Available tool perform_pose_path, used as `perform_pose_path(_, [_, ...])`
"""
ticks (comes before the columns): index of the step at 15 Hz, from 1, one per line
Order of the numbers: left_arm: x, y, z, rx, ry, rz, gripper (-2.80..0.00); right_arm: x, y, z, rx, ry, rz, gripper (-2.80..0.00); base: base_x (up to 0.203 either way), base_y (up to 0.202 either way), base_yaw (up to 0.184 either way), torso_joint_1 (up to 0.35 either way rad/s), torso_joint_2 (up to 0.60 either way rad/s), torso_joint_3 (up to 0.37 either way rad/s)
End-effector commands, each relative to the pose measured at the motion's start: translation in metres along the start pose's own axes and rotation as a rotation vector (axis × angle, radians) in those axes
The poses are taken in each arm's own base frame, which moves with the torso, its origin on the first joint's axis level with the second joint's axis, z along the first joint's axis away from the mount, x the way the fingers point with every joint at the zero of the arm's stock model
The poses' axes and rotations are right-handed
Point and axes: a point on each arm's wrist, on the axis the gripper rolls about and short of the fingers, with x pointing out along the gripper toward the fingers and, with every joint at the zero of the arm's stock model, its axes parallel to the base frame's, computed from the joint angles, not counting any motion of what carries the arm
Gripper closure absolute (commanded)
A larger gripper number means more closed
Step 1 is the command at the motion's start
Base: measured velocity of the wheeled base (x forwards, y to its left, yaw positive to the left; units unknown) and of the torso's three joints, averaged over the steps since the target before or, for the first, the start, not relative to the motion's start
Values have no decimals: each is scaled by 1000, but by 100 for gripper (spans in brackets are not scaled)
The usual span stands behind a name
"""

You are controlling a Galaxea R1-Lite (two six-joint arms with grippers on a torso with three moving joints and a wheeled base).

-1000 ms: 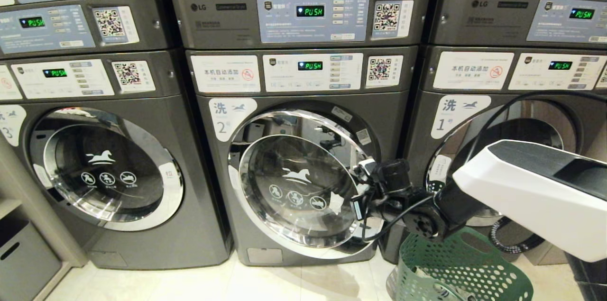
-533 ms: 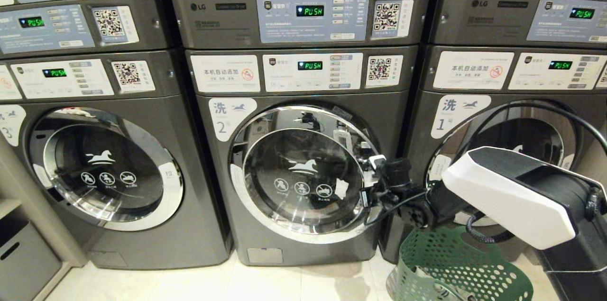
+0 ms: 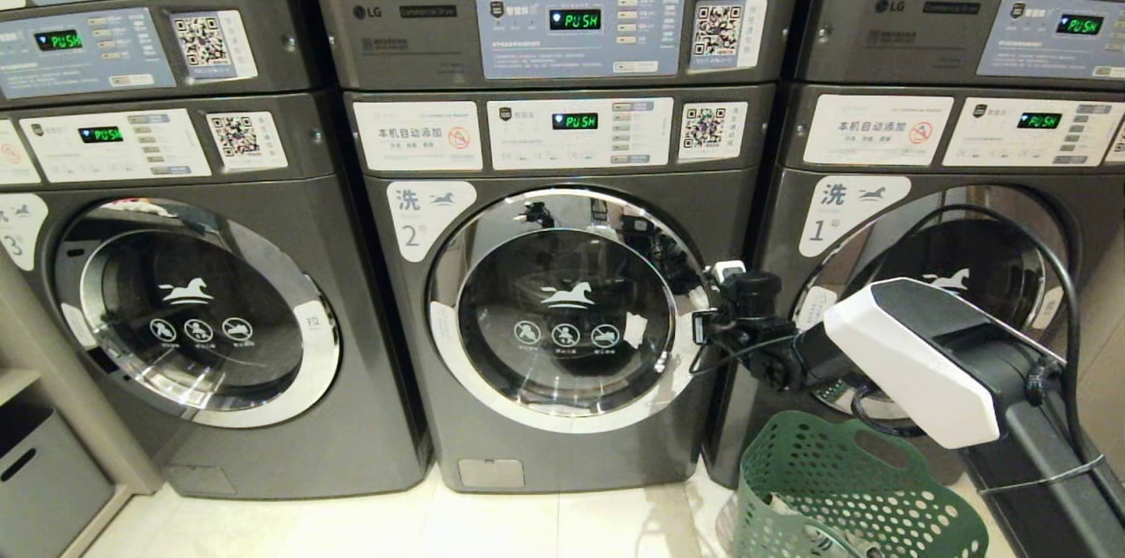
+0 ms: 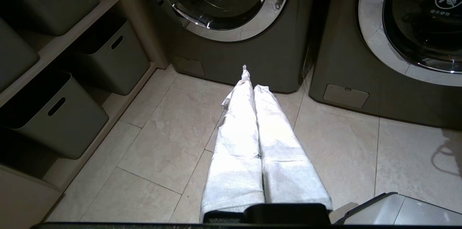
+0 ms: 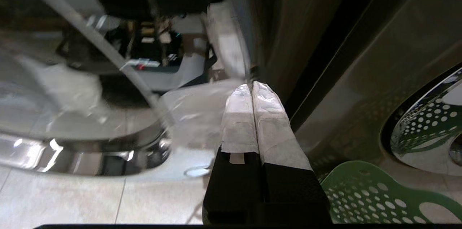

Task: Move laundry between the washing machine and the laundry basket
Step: Press the washing machine door tightly with the right hand

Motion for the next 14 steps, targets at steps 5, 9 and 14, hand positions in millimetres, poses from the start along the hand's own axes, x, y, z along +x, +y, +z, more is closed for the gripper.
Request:
perform_pose_path(5, [-1, 1, 2, 3, -3, 3, 0, 26, 2, -3, 27, -83, -2, 0, 0, 0, 0, 0, 0, 0])
perform_pose_path(9, [-1, 0, 2, 24, -4, 3, 0, 23, 1, -3, 28, -74, 2, 0, 0, 0, 0, 0, 0, 0])
perform_pose_path(14, [-2, 1, 3, 22, -8, 5, 0, 31, 3, -1, 57, -113, 20, 0, 0, 0, 0, 0, 0, 0])
